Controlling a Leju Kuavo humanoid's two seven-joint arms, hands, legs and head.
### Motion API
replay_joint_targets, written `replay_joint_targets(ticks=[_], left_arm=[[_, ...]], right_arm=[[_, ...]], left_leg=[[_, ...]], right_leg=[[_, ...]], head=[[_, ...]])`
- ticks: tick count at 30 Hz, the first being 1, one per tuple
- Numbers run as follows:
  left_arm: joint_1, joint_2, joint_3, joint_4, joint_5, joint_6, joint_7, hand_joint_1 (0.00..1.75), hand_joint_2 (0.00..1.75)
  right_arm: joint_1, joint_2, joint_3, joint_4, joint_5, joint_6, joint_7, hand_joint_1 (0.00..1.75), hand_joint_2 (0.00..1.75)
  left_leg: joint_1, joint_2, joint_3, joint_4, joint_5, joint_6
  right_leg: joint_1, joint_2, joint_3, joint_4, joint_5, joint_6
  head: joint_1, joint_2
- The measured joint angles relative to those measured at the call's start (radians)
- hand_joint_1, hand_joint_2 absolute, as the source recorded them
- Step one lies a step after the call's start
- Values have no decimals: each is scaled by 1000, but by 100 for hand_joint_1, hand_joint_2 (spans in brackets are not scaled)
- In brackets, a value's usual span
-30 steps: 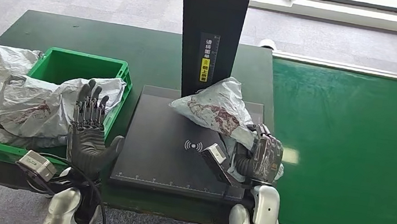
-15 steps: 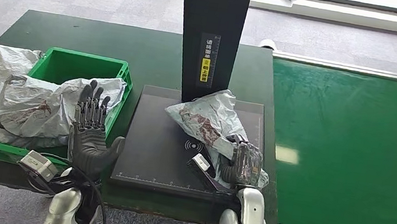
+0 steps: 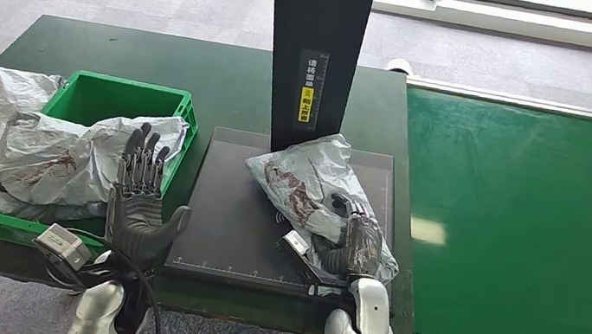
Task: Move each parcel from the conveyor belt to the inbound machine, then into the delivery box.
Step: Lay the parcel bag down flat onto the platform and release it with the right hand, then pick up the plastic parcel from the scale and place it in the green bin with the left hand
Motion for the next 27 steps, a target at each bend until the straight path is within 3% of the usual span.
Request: replay_joint_targets(ticks=[3, 8, 11, 21, 27], left_arm=[[0, 0, 0, 2, -2, 2, 0, 0, 175], [0, 0, 0, 4, -2, 21, 0, 0, 175], [0, 0, 0, 4, 0, 27, 0, 0, 175], [-1, 0, 0, 9, -1, 37, 0, 0, 175], [-2, 1, 0, 18, -2, 48, 0, 0, 175]], right_arm=[[3, 1, -10, -2, -25, -1, -43, 0, 175], [50, 3, -34, -120, -196, -1, -231, 0, 175], [80, 3, -39, -202, -268, -1, -303, 0, 175], [133, -3, -49, -456, -421, -1, -419, 0, 175], [161, -7, -50, -627, -474, -1, -436, 0, 175]], left_leg=[[0, 0, 0, 0, 0, 0], [0, 0, 0, 0, 0, 0], [0, 0, 0, 0, 0, 0], [0, 0, 0, 0, 0, 0], [0, 0, 0, 0, 0, 0]], right_leg=[[0, 0, 0, 0, 0, 0], [0, 0, 0, 0, 0, 0], [0, 0, 0, 0, 0, 0], [0, 0, -1, 0, 0, 0], [0, 1, -1, 0, 0, 0]], head=[[0, 0], [0, 0], [0, 0], [0, 0], [0, 0]])
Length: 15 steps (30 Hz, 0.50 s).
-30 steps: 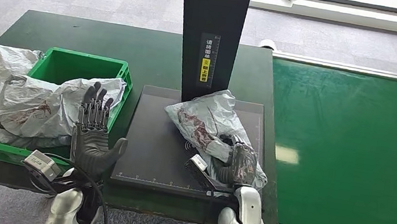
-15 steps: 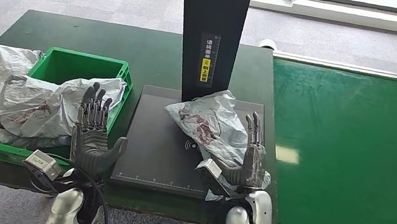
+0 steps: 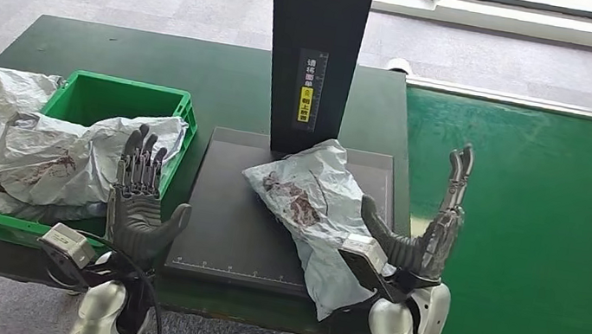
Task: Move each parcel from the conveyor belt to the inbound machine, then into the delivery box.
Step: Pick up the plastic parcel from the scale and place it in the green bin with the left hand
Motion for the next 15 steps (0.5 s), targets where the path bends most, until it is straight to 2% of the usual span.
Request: replay_joint_targets(ticks=[5, 9, 12, 15], left_arm=[[0, 1, 0, 1, -20, 25, 0, 0, 175], [-16, 1, -19, 31, -161, 132, 0, 0, 175], [-68, -3, -51, 111, -320, 233, 14, 0, 175], [-126, -9, -83, 184, -395, 277, 31, 0, 175]], right_arm=[[39, -5, 0, -154, 5, 0, -1, 0, 175], [90, -11, -1, -318, 10, 0, -1, 0, 175], [117, -14, -1, -414, -6, 0, -1, 0, 175], [133, -16, -1, -479, -14, 0, -1, 0, 175]], left_leg=[[0, 0, 0, 0, 0, 0], [0, 0, 0, 0, 0, 0], [-1, 0, 0, 0, 0, 0], [-1, 3, 1, 0, 0, 0]], right_leg=[[0, 0, 0, 0, 0, 0], [0, 0, -1, 0, 0, 0], [-1, 0, 0, 0, 0, 0], [-1, 2, 0, 0, 1, 0]], head=[[0, 0], [0, 0], [0, 0], [0, 0]])
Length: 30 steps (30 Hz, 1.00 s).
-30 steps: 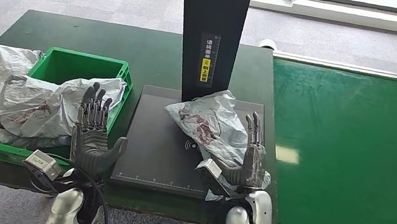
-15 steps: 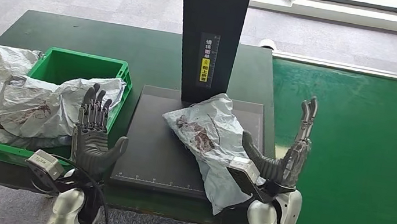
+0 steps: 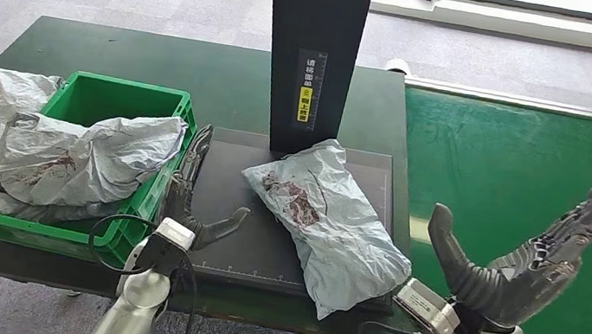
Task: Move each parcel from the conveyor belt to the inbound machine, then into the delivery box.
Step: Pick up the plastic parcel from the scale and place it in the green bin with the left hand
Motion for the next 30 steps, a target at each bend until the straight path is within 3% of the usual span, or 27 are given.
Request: replay_joint_targets(ticks=[14, 19, 25, 28, 30], left_arm=[[-87, -17, -39, 122, -51, 28, 31, 0, 175], [-202, -40, -118, 255, -152, 147, 158, 0, 175], [-338, -52, -322, 446, -196, 284, 361, 0, 175], [-389, -53, -424, 538, -263, 322, 493, 0, 175], [-412, -53, -478, 586, -287, 333, 533, 0, 175]], right_arm=[[26, -3, 0, -90, -11, 1, 0, 0, 175], [28, -3, 0, -121, -43, 1, 0, 0, 175], [29, -3, 0, -133, -51, 2, 0, 0, 175], [29, -3, 0, -133, -50, 2, 0, 0, 175], [29, -3, 0, -133, -50, 2, 0, 0, 175]], left_leg=[[0, 2, 1, 0, 0, 0], [0, -1, 0, 0, 1, 1], [0, -1, 0, 1, 1, 1], [0, -1, 0, 1, 1, 1], [0, -1, 0, 0, 1, 1]], right_leg=[[0, 2, -1, 0, 1, 0], [0, 0, 1, 0, 2, 1], [-1, 0, 1, 0, 2, 1], [0, 0, 1, 0, 2, 1], [0, 0, 1, 0, 2, 1]], head=[[0, 0], [0, 0], [0, 0], [0, 0], [0, 0]])
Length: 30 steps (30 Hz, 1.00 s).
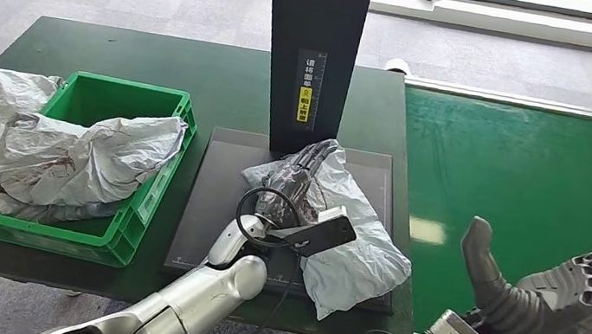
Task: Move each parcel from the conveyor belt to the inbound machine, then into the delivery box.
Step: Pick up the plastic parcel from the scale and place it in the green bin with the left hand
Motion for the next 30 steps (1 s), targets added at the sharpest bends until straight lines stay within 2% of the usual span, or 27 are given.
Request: replay_joint_targets(ticks=[9, 11, 15, 17, 21, 22, 23, 26, 27, 28, 30], left_arm=[[-45, 0, -92, 95, -19, 4, 24, 0, 175], [-57, 0, -115, 116, -61, -2, 81, 0, 175], [-77, 1, -199, 170, -176, -38, 288, 0, 175], [-80, 1, -229, 192, -194, -55, 330, 0, 175], [-94, 1, -269, 230, -201, -102, 359, 2, 175], [-100, 2, -279, 240, -206, -129, 374, 12, 175], [-107, 2, -290, 251, -212, -164, 392, 42, 175], [-133, 2, -329, 282, -234, -276, 435, 151, 175], [-139, 2, -341, 291, -240, -300, 438, 164, 175], [-143, 2, -352, 299, -245, -318, 438, 170, 175], [-150, 2, -372, 313, -250, -349, 437, 175, 175]], right_arm=[[0, 0, 0, 0, 0, 0, 0, 0, 175], [0, 0, 0, 0, -1, 0, 0, 0, 175], [-1, 0, 0, 3, -4, 0, 0, 0, 175], [-1, 0, 0, 6, -4, 0, 0, 0, 175], [-2, 0, 0, 10, -6, 0, 0, 0, 175], [-2, 0, 0, 11, -9, 0, 0, 0, 175], [-2, 0, 0, 13, -12, 0, 0, 0, 175], [-3, 0, 0, 18, -21, 1, 0, 0, 175], [-3, 0, 0, 19, -23, 1, 0, 0, 175], [-3, 0, 0, 19, -24, 1, 0, 0, 175], [-4, 0, 0, 20, -28, 1, 0, 0, 175]], left_leg=[[0, 0, 0, 0, 0, 0], [0, 0, 0, 0, 0, 0], [0, -1, 0, 0, 0, 0], [0, -1, 0, 0, 0, 0], [0, -1, 0, 0, 0, 0], [0, -1, 0, 0, 0, 0], [0, -1, 0, -1, 0, 0], [0, -2, 2, -1, 0, 0], [0, -2, 3, -1, 0, 0], [0, -2, 4, -1, 0, 0], [0, -3, 6, -1, -1, 1]], right_leg=[[0, 0, 0, 0, 0, 0], [0, 0, 0, 0, 0, 0], [0, 0, 1, 0, 0, 0], [0, 0, 1, 0, 0, 0], [0, 0, 1, 0, 0, 0], [0, 0, 1, 0, 0, 0], [0, -1, 2, 0, 0, 0], [0, -1, 5, 0, -1, 0], [0, -1, 6, 0, -1, 0], [0, -2, 7, 0, -1, 0], [0, -2, 9, 0, -2, 0]], head=[[0, 0], [0, 0], [0, 0], [0, 0], [0, 0], [0, 0], [0, 0], [0, 0], [0, 0], [0, 0], [0, 0]])
